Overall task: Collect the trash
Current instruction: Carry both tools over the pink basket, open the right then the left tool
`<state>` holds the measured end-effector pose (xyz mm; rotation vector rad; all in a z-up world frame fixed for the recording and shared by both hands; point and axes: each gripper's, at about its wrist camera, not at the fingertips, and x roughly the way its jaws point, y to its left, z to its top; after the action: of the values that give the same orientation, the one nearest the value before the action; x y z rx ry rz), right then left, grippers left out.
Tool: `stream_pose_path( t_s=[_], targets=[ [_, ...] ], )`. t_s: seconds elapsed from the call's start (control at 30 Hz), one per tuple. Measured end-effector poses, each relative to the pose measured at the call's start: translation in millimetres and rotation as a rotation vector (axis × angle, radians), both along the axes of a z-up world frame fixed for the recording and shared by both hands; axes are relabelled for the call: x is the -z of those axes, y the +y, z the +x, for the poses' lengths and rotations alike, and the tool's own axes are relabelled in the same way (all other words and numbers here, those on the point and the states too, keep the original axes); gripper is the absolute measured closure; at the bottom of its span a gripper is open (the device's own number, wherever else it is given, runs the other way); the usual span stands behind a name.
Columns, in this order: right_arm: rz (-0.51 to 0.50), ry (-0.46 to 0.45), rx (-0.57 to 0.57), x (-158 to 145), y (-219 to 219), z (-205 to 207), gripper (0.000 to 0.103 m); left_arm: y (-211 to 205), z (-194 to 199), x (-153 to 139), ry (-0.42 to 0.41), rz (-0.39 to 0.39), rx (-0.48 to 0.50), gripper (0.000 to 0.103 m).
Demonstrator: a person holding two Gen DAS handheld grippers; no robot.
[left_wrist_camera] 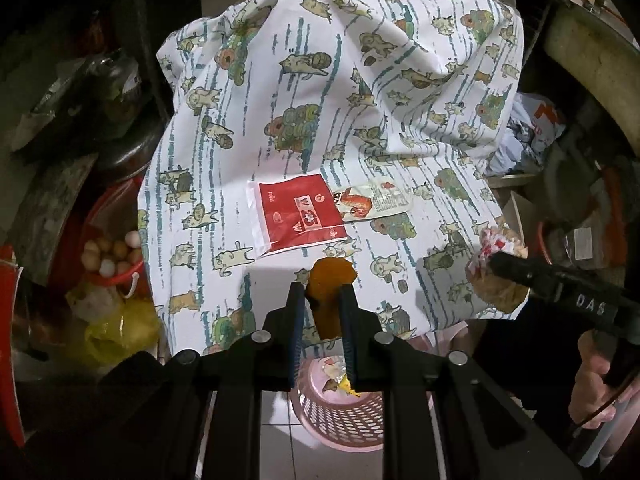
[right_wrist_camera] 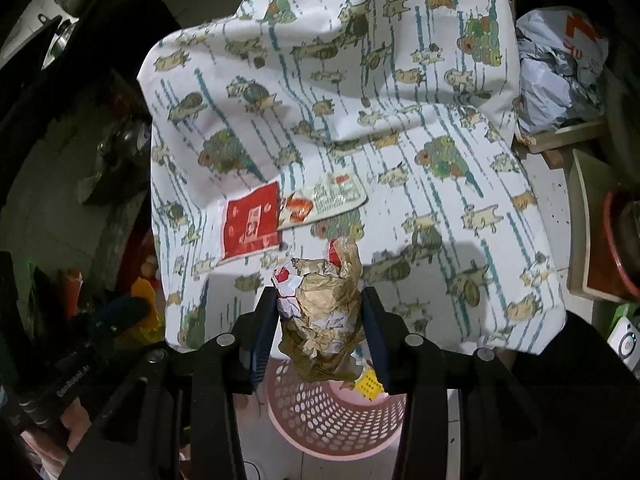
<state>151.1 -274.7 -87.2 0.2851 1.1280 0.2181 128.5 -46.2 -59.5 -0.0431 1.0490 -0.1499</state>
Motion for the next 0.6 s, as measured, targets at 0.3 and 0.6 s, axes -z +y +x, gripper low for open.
stream_pose_path(
  t_s=[0.3,0.6],
  targets=[
    [-0.019,0.051,-0.045,22,18,-23,0.059,-1,1,51,0.194,-0.044,0.004,0.087],
    [-0.087,0.181,-0.08,74,28,-35,0.059,-10,4,95,0.319,0.023,0.016,0.087]
  ],
)
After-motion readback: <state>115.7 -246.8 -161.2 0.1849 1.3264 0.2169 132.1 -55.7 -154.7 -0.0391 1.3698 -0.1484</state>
